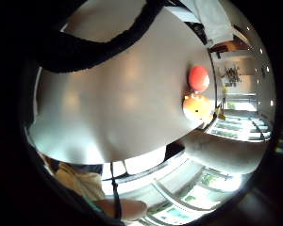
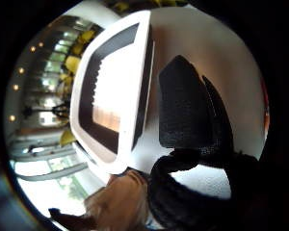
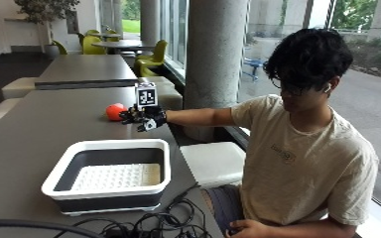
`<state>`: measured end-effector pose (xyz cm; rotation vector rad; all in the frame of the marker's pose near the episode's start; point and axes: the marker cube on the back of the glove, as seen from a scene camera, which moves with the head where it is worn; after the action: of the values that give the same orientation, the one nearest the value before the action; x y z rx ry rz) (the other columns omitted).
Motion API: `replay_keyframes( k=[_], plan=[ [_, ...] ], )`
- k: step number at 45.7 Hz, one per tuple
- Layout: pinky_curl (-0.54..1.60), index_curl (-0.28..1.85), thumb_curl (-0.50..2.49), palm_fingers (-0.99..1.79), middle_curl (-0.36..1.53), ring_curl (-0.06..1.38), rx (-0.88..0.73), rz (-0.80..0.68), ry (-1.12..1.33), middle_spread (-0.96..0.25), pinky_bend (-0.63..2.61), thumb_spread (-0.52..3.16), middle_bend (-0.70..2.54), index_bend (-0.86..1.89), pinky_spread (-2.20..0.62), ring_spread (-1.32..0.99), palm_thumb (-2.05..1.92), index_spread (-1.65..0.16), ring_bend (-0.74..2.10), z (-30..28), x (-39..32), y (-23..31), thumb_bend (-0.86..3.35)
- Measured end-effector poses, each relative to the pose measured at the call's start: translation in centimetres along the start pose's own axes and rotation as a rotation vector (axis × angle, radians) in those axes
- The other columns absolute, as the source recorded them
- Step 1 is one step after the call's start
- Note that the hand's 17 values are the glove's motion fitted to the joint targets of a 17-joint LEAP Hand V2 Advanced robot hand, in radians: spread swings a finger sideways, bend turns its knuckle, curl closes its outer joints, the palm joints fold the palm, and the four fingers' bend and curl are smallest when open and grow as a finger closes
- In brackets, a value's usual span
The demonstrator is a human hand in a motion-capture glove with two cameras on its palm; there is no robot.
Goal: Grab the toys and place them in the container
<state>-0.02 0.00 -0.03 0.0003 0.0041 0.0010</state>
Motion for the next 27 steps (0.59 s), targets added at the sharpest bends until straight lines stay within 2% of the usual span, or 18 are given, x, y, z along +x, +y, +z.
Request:
replay_keyframes(
  k=[5,10,14,17,27],
  plan=[
    [0.18,0.10,-0.01,-0.20,0.01,0.01,0.006,0.022,0.029,-0.08,0.72,0.82,0.05,0.21,-0.09,-0.06,-0.06,-0.18,0.11,-0.5,-1.0,-0.1,-0.03],
    [0.22,0.16,0.00,-0.23,0.03,0.03,0.010,0.106,-0.234,-0.10,0.80,1.12,0.07,0.21,-0.11,-0.08,-0.06,-0.22,0.13,-0.3,-4.1,-0.2,-0.03],
    [0.24,0.20,0.01,-0.25,0.05,0.05,0.002,0.024,0.035,-0.11,0.83,1.29,0.07,0.21,-0.12,-0.09,-0.06,-0.24,0.14,-0.5,-0.9,-0.1,-0.03],
    [0.25,0.22,0.02,-0.26,0.06,0.06,-0.004,0.018,0.130,-0.11,0.84,1.38,0.08,0.21,-0.13,-0.09,-0.06,-0.24,0.14,-0.9,-0.8,-0.1,-0.03],
    [0.27,0.28,0.03,-0.27,0.08,0.09,0.007,-0.002,0.066,-0.12,0.86,1.54,0.08,0.19,-0.14,-0.09,-0.06,-0.26,0.14,-0.7,-0.5,-0.3,-0.03]
  ],
)
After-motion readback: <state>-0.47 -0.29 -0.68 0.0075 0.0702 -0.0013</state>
